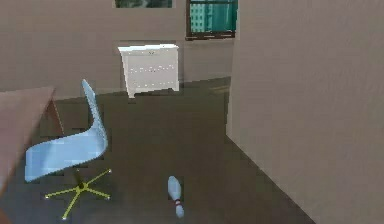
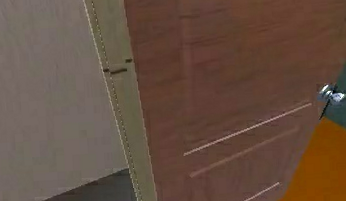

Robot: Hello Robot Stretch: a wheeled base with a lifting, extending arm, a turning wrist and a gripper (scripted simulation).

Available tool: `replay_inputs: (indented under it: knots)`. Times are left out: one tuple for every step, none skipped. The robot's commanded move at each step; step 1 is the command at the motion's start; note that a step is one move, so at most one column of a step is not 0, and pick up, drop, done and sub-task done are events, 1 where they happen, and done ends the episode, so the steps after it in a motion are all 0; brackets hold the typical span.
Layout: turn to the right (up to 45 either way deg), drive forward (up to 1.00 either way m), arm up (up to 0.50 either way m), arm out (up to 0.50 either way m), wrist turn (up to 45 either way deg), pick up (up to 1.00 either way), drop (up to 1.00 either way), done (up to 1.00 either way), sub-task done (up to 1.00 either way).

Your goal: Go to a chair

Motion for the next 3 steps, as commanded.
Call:
replay_inputs:
  knots:
    - [-33.0,0.0,0.0,0.0,0.0,0.0,0.0,0.0,0.0]
    - [0.0,0.55,0.0,0.0,0.0,0.0,0.0,0.0,0.0]
    - [0.0,0.0,0.0,0.0,0.0,0.0,0.0,1.0,0.0]
